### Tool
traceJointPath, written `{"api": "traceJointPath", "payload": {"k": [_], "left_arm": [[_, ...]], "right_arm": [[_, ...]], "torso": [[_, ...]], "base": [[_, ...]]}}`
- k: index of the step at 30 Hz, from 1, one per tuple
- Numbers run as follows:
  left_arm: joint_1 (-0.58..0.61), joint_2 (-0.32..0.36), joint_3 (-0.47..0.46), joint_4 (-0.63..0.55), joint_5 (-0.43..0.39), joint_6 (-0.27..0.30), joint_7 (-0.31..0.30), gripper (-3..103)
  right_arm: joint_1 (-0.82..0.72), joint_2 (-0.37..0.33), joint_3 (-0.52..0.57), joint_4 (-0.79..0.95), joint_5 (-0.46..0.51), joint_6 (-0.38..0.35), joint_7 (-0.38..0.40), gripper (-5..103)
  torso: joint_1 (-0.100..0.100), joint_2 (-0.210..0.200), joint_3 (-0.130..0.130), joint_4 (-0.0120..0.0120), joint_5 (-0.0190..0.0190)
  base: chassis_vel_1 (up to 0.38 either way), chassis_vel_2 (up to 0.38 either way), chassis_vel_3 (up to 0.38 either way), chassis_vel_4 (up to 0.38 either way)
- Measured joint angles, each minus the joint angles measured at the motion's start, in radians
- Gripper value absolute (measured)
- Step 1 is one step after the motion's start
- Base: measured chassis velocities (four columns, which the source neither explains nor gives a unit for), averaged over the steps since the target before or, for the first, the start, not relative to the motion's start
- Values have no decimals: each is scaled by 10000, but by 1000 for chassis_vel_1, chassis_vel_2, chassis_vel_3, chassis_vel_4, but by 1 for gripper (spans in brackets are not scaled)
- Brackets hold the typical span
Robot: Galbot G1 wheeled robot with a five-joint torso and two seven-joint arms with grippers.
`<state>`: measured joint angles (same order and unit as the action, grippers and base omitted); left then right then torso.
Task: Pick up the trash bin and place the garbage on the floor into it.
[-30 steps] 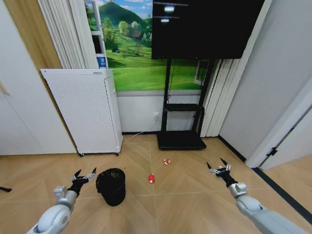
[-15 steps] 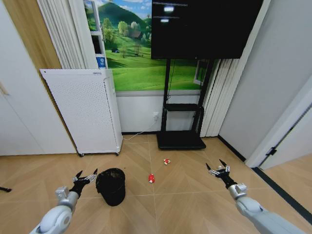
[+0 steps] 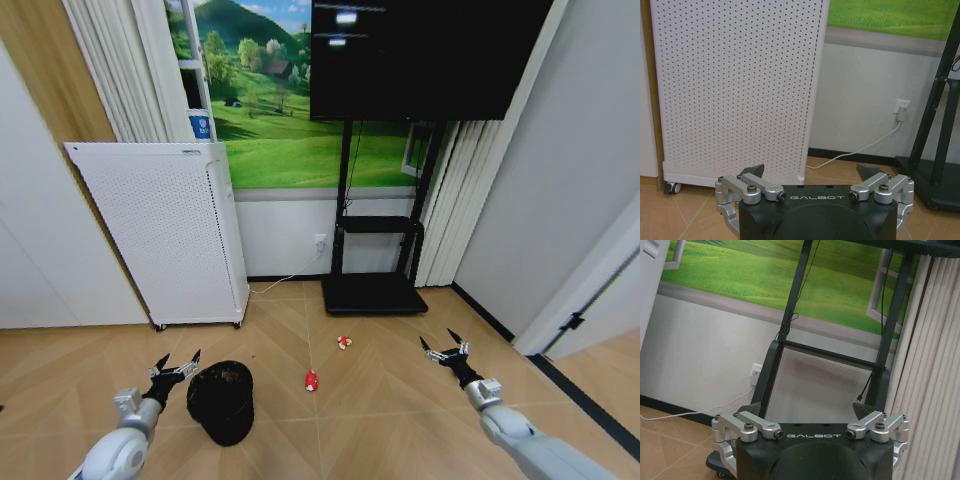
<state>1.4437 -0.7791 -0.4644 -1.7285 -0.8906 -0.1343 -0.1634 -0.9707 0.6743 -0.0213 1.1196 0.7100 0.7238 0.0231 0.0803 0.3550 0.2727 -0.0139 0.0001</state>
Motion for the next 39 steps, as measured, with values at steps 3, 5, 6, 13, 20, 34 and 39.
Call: {"api": "traceJointPath", "payload": {"k": [3, 5, 6, 13, 20, 34, 39], "left_arm": [[29, -70, -26, 23, 52, -44, 32, 100], [40, -90, -30, 40, 69, -50, 42, 100], [61, -104, -55, 77, 146, -84, 102, 100], [54, -94, -116, 72, 142, -115, 73, 100], [35, -50, -124, 32, 103, -123, -52, 100], [34, 486, -393, -209, -231, -92, -335, 100], [76, 528, -466, -248, -267, -90, -350, 100]], "right_arm": [[-70, 11, 23, 62, 41, 54, -18, 100], [-104, 18, 45, 99, 59, 62, -33, 100], [-144, 23, 80, 184, 134, 81, -47, 100], [-80, -16, 79, 193, 157, 89, -47, 100], [-44, -74, 34, 242, 183, 89, -48, 100], [355, -281, -373, 255, 524, 41, -58, 100], [485, -311, -524, 309, 590, 12, -54, 100]], "torso": [[5, -1, 3, 0, -2], [6, 0, 3, 1, -3], [3, 0, 1, -1, -2], [-6, 1, -3, -2, -2], [-4, 1, -2, -1, -2], [-2, 1, -1, -1, -2], [-1, 1, -1, 0, -2]], "base": [[-208, 209, 184, -208], [-134, 167, 136, -152], [0, 0, 0, 0], [39, -41, -38, 34], [0, 0, 0, 0], [0, 0, 0, 0], [0, 0, 0, 0]]}}
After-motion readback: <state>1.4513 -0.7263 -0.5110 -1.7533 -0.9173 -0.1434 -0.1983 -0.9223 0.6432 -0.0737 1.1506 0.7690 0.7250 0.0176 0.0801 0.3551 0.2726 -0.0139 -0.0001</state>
